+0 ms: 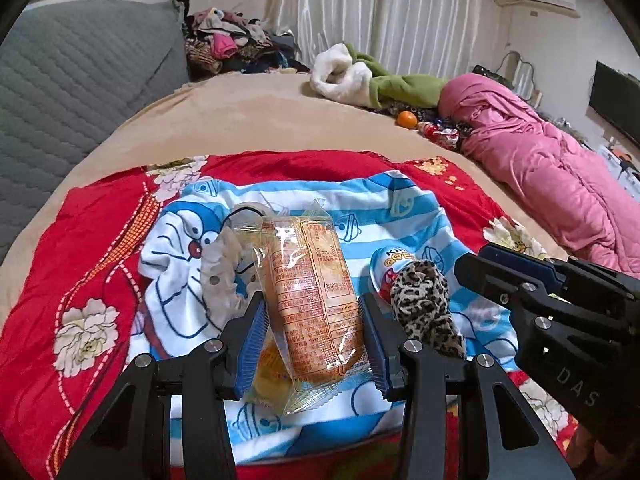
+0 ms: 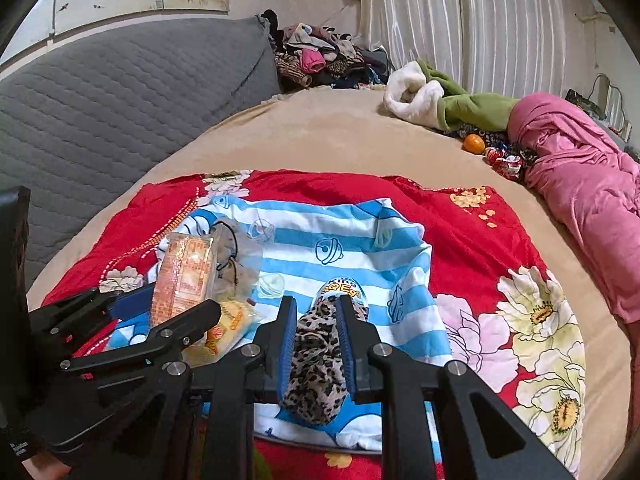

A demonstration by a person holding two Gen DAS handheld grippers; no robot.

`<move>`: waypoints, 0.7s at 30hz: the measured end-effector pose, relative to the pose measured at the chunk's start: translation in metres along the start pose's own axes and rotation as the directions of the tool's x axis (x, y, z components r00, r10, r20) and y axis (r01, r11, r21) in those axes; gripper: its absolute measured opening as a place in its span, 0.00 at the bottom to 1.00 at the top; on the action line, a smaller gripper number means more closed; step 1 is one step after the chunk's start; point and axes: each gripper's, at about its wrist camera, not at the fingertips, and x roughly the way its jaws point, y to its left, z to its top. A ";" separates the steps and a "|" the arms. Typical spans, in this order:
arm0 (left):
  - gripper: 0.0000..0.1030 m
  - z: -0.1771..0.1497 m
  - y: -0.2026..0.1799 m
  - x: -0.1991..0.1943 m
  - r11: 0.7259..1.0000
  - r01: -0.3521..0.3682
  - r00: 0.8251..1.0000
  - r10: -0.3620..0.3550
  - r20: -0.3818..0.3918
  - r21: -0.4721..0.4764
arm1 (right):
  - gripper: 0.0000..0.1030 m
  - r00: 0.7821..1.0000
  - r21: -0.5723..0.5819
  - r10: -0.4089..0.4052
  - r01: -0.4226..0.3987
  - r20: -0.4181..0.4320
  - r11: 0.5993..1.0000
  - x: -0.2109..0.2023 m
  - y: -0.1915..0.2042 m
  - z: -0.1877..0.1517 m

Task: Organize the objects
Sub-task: 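Lift the bread with the left tool and carry it over the striped shirt, then lower the bread onto the shirt beside the yellow bun and open the left tool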

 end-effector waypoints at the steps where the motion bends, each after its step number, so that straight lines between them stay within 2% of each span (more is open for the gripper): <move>1: 0.46 0.000 0.000 0.004 1.000 -0.002 1.000 0.002 -0.001 0.002 | 0.20 1.000 0.000 -0.003 0.003 -0.001 1.000 0.003 -0.001 0.000; 21: 0.46 0.002 -0.005 0.038 1.000 -0.017 1.000 0.017 -0.013 0.007 | 0.20 0.999 -0.002 -0.024 0.024 -0.025 1.000 0.031 -0.013 -0.003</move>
